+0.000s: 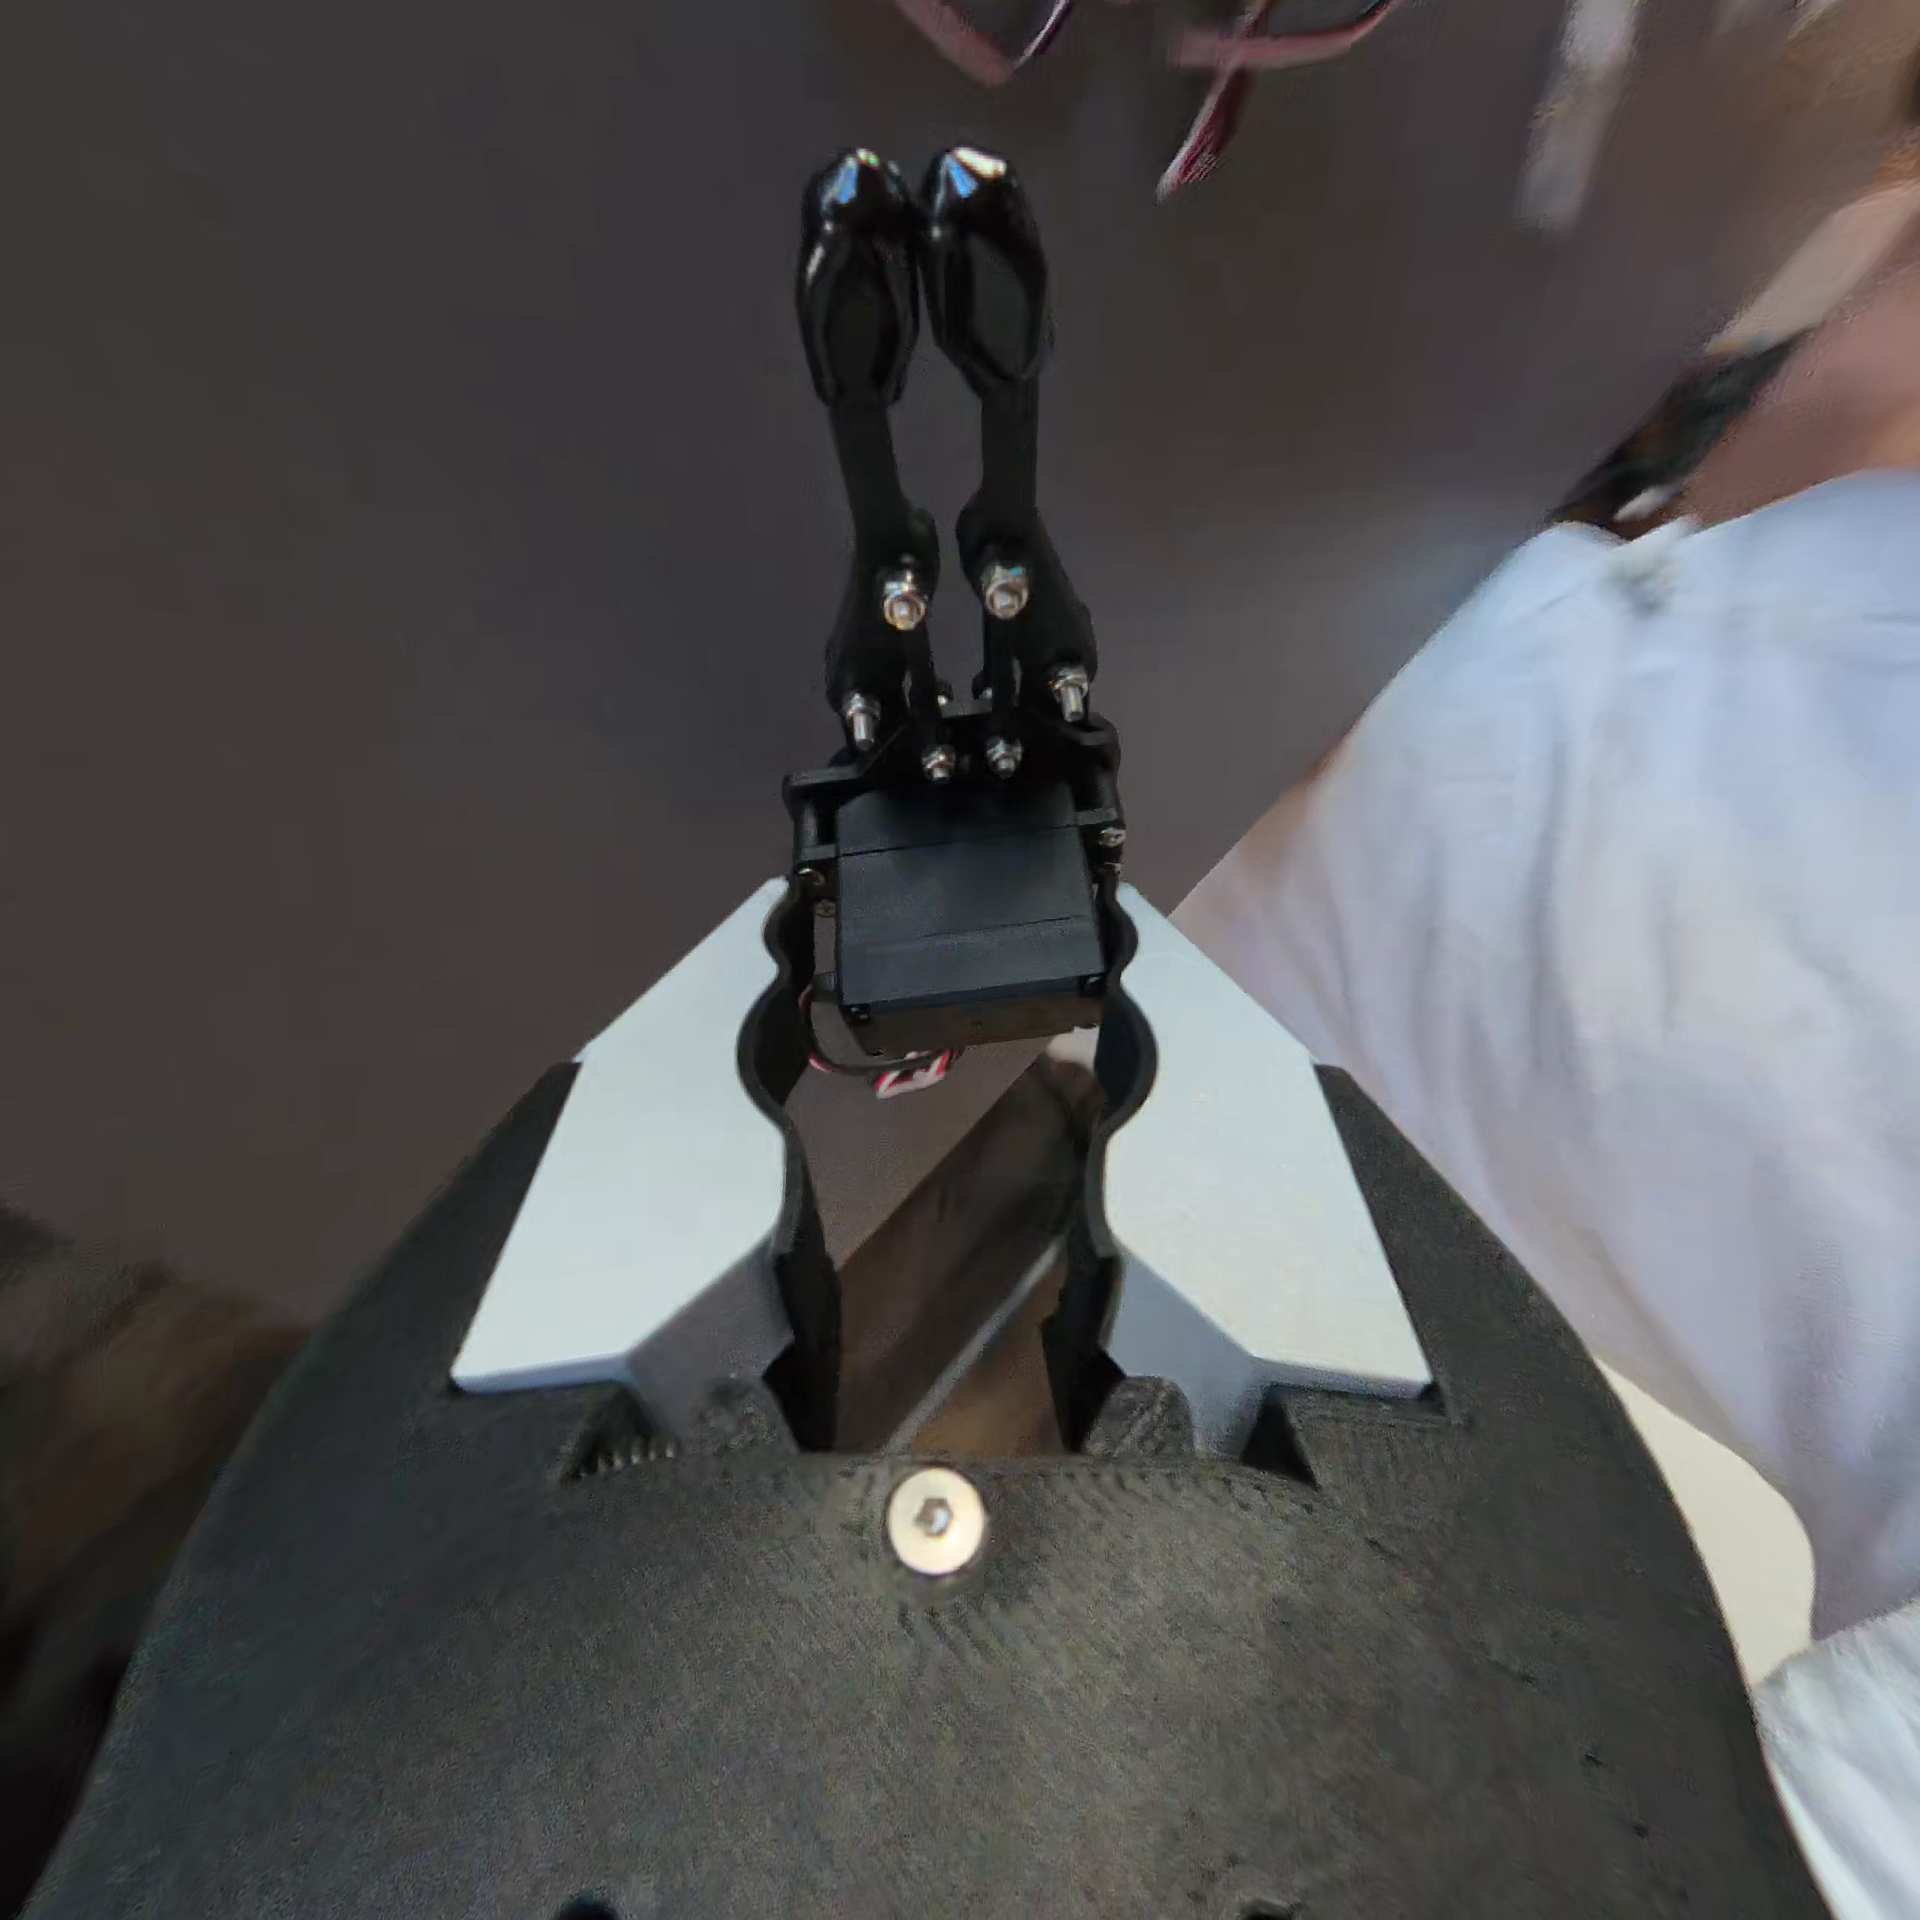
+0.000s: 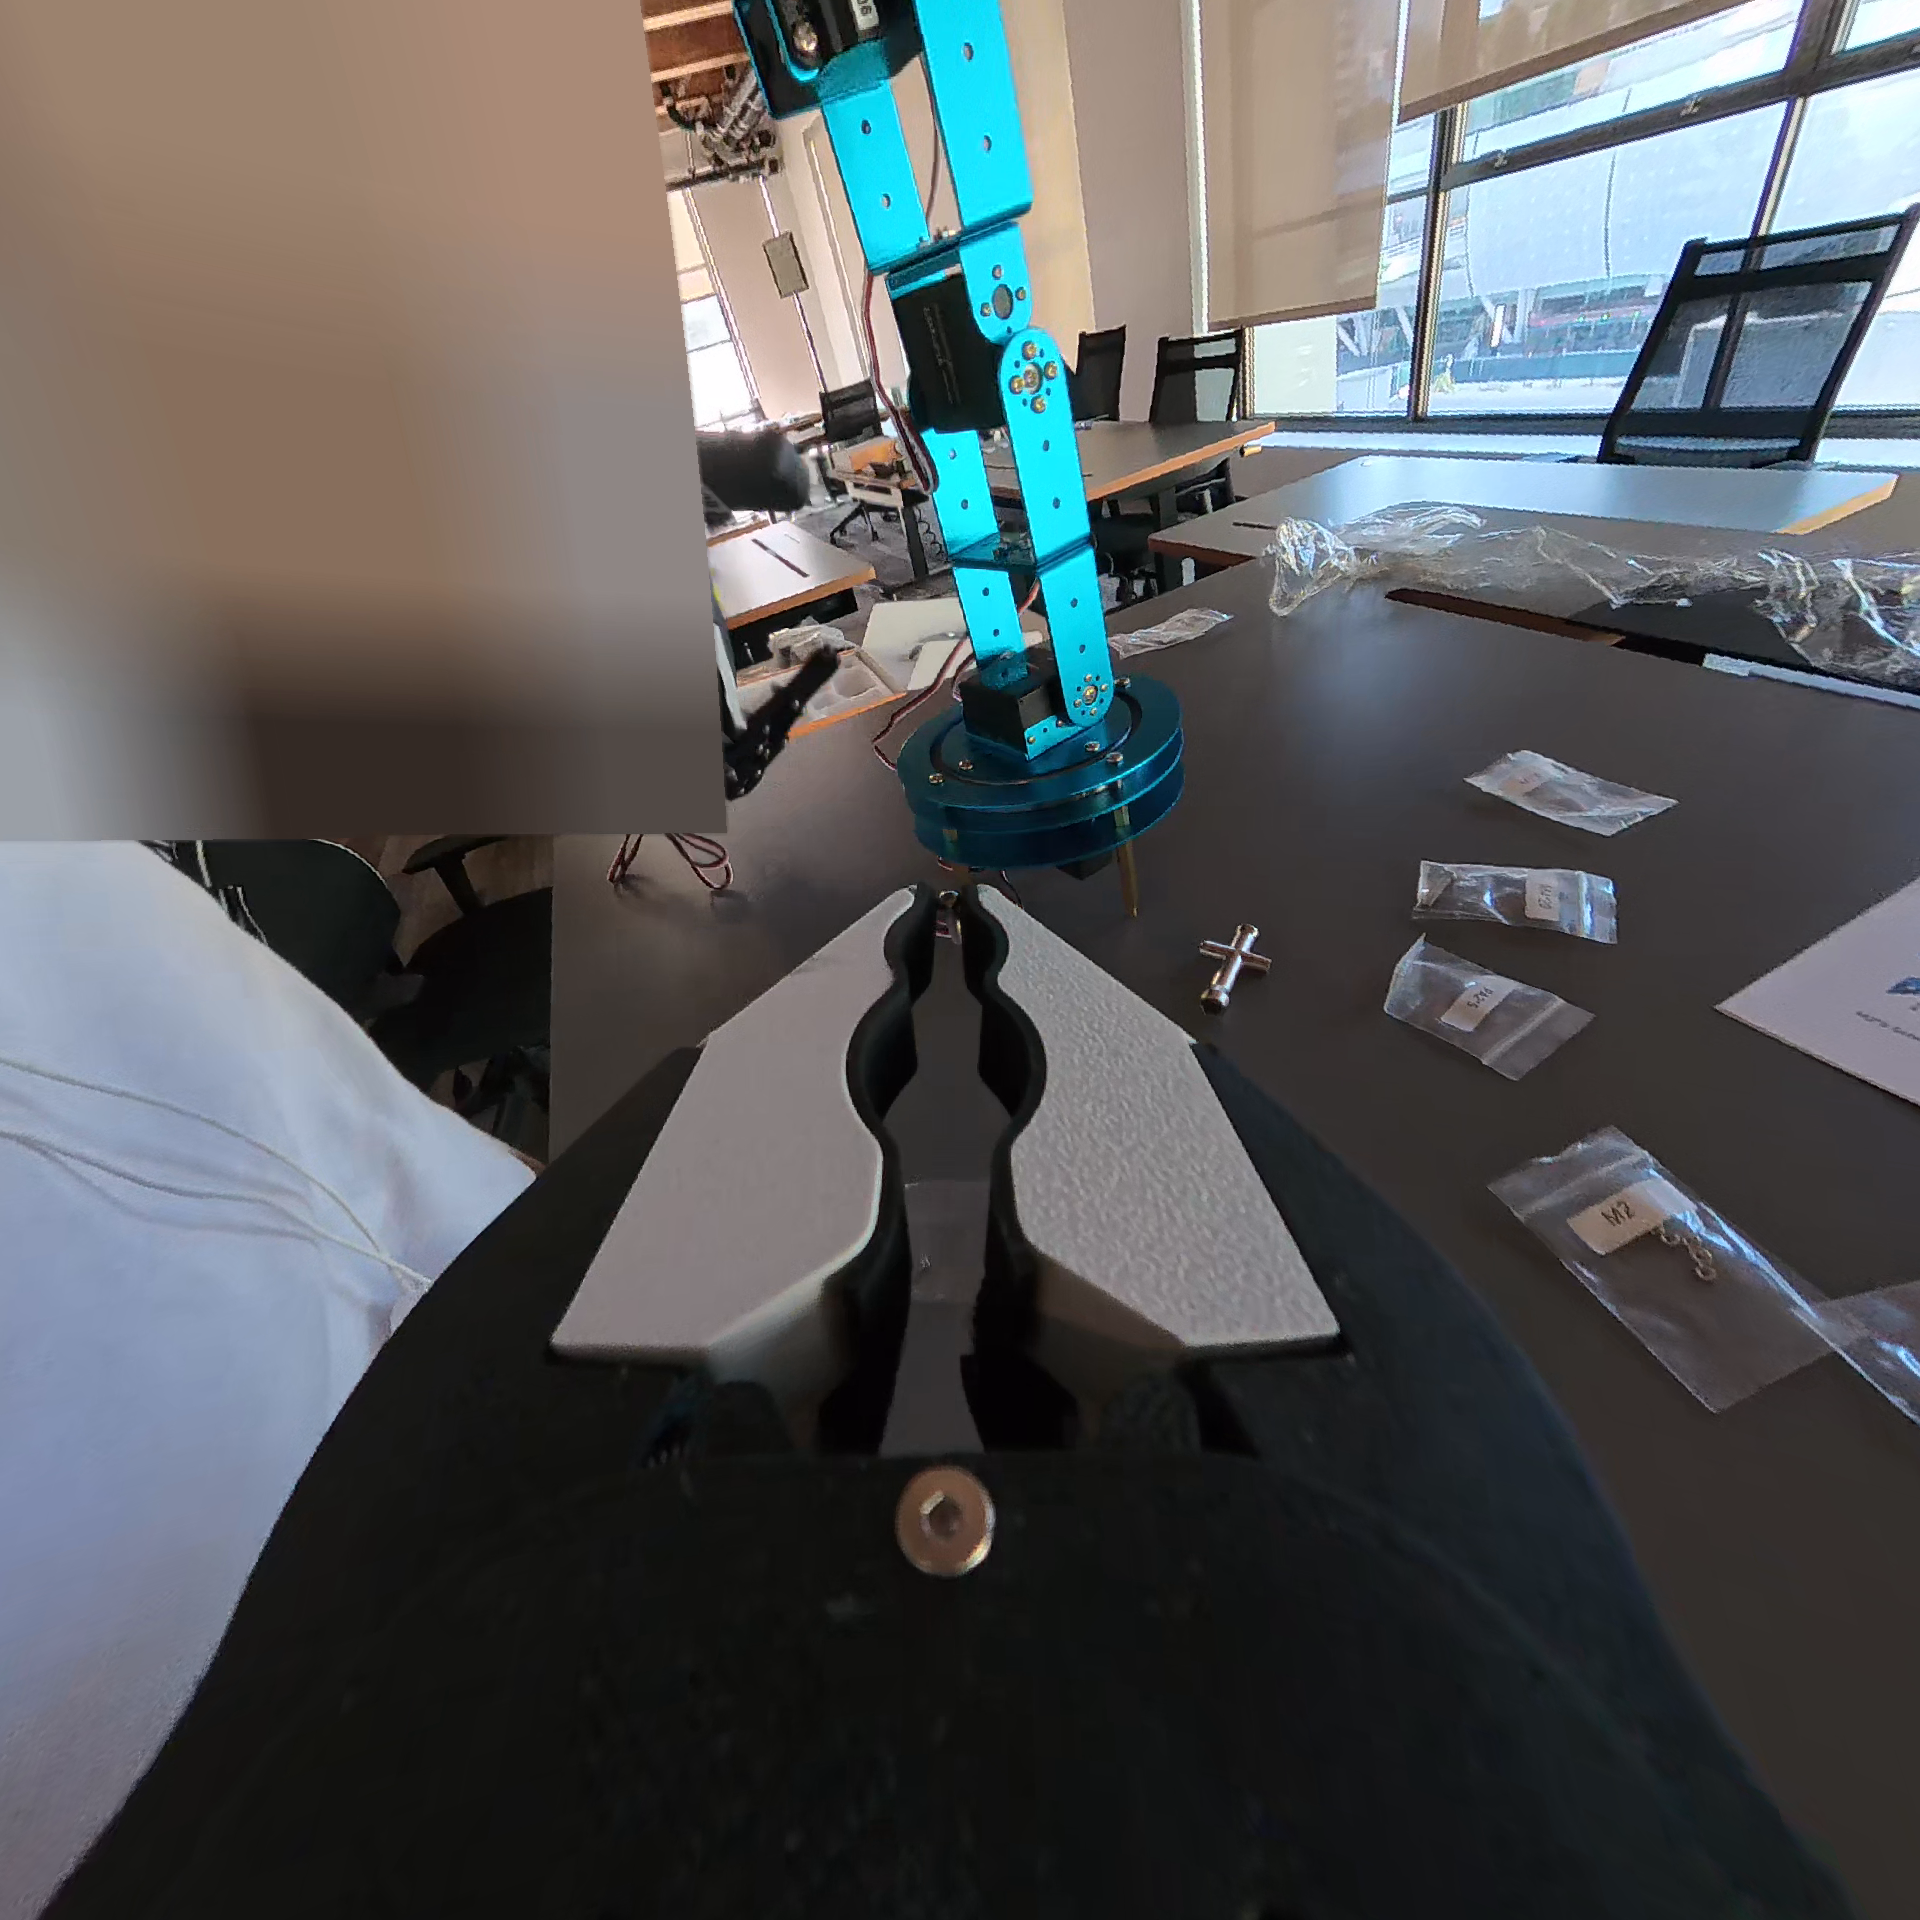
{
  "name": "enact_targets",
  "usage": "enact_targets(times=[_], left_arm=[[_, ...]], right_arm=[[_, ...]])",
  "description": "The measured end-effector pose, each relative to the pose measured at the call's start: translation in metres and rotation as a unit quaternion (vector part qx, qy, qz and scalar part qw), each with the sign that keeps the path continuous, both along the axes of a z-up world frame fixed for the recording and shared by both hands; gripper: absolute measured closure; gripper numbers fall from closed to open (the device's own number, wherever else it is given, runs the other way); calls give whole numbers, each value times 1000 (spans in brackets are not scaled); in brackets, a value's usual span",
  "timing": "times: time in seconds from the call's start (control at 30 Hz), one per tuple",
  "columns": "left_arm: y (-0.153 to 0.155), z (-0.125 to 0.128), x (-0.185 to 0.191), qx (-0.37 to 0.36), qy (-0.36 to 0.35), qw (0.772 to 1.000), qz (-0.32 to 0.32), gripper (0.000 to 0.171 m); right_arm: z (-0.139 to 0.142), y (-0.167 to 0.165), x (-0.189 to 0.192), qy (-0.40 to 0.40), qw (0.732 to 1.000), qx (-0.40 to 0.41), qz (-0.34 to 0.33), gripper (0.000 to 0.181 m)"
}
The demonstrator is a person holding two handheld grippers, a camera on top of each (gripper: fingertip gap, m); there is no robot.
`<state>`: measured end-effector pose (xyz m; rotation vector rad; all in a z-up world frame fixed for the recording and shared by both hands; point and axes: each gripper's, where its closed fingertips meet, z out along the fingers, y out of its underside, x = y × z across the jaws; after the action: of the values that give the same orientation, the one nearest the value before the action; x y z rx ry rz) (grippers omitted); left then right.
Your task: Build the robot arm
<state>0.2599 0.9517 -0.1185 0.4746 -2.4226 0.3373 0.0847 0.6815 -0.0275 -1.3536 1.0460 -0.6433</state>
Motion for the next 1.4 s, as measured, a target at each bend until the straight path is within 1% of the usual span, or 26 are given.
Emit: enact_targets(times=[0.07,0.1,0.17,0.23,0.33,0.47,0.53,0.57,0.67,0.8,0.93,1.03,1.1,1.2,1.27,1.33,1.4], left_arm=[[-10,13,-3,-104,29,993,39,118],[-15,21,-4,-161,42,985,54,118],[-23,36,-7,-268,71,957,82,118],[-28,52,-10,-358,100,923,102,118],[-27,73,-14,-454,111,878,102,118],[-26,99,-19,-535,105,834,82,118],[-26,113,-22,-565,108,815,72,118],[-26,117,-23,-575,104,809,68,118],[-30,125,-29,-588,94,802,50,118],[-34,142,-40,-617,103,779,37,118],[-39,157,-53,-637,85,766,19,118],[-41,179,-58,-658,73,749,9,118],[-43,194,-59,-668,53,742,3,118],[-51,217,-57,-669,7,743,-10,119],[-58,235,-56,-669,-24,742,-24,118],[-65,254,-56,-674,-45,737,-41,119],[-72,269,-57,-678,-69,729,-62,119]], right_arm=[[3,5,5,2,1000,-5,5,178],[5,8,7,4,1000,-8,9,178],[9,14,12,7,1000,-16,15,178],[12,22,17,12,999,-25,22,178],[15,32,24,10,999,-42,27,178],[12,40,32,11,998,-55,29,178],[6,43,35,19,998,-57,33,178],[3,44,35,21,998,-57,34,178],[0,46,35,22,998,-54,33,178],[7,48,31,1,999,-38,32,178],[22,49,23,-28,999,-9,43,178],[32,50,19,-47,997,17,55,178],[39,50,17,-59,996,33,62,178],[50,50,14,-75,992,67,79,178],[61,49,12,-89,985,108,99,178],[69,47,10,-101,978,141,113,179],[72,45,11,-104,976,152,115,179]])
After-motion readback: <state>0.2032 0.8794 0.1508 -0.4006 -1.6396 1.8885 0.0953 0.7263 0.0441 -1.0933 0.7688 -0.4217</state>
